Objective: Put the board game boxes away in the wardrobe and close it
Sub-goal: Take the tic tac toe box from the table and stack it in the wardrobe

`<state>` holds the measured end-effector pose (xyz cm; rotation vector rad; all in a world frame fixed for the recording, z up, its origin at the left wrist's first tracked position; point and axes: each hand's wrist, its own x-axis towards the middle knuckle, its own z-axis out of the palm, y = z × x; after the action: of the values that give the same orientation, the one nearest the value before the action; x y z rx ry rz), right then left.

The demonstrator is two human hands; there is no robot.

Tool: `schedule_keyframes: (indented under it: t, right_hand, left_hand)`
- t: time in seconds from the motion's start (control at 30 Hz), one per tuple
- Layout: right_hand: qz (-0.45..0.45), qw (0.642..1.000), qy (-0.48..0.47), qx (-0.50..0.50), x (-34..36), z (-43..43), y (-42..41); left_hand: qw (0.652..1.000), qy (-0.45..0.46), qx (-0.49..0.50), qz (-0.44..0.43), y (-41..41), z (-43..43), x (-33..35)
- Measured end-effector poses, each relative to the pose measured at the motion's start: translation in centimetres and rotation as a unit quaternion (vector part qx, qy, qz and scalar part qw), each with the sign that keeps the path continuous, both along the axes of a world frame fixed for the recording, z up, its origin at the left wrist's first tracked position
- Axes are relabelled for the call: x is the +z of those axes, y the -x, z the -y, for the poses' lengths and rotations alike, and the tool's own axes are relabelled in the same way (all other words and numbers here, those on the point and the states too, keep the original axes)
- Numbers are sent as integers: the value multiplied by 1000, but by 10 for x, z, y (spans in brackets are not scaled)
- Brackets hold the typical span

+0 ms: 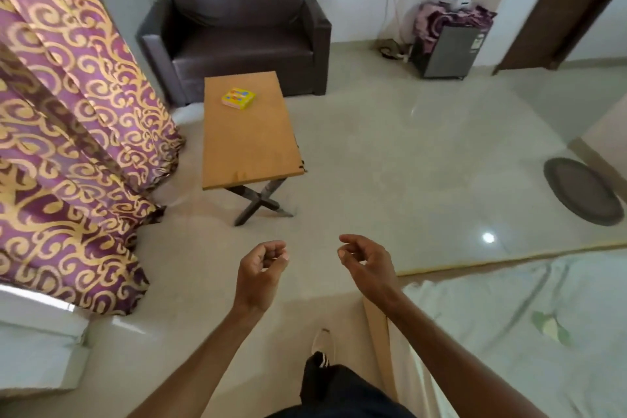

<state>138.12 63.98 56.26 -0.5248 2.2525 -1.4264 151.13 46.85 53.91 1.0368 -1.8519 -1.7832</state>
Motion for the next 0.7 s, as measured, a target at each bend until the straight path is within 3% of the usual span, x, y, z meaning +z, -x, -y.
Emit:
schedule_keyframes:
  t: [0.47,0.7]
  right_hand:
    - [-39,990,-51,126,-4,282,292]
    - [-23,982,-82,171,-12,442,424]
  left_hand:
    - [992,-19,122,-19,251,252,-25]
    - [990,14,140,22,382,411,-33]
